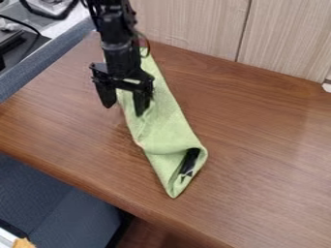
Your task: Fold the cloth from top right to bottom left
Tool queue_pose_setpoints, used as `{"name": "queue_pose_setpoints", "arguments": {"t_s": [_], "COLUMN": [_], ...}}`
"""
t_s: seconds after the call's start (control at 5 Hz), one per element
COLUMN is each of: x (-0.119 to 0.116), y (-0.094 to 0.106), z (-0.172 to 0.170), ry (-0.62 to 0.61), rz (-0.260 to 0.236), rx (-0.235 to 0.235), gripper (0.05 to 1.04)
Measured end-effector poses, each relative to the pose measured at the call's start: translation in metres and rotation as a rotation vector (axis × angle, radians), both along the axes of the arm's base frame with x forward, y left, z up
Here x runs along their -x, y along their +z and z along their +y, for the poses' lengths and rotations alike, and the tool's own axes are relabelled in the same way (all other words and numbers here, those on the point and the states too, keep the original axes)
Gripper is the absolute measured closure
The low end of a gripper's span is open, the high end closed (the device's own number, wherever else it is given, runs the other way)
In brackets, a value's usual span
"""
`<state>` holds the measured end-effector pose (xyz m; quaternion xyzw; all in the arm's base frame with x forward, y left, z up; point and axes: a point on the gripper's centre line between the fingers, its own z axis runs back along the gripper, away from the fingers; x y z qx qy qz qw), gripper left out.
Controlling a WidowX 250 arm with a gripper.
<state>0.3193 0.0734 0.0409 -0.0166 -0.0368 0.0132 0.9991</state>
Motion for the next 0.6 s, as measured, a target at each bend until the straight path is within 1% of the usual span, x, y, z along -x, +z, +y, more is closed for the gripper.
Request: {"name": "queue_pose_setpoints", "arguments": {"t_s": [0.2, 0.4, 0.6], "x": [-0.004, -0.009, -0.009], "y": [0.024, 0.049, 0.050], "z": [0.000, -0.001, 0.002], "ry": [-0.003, -0.058, -0.055], "rz": [-0.042, -0.096, -0.101], "rx": [-0.005, 0.007, 0.003], "gripper": [0.083, 0.083, 0.083]}}
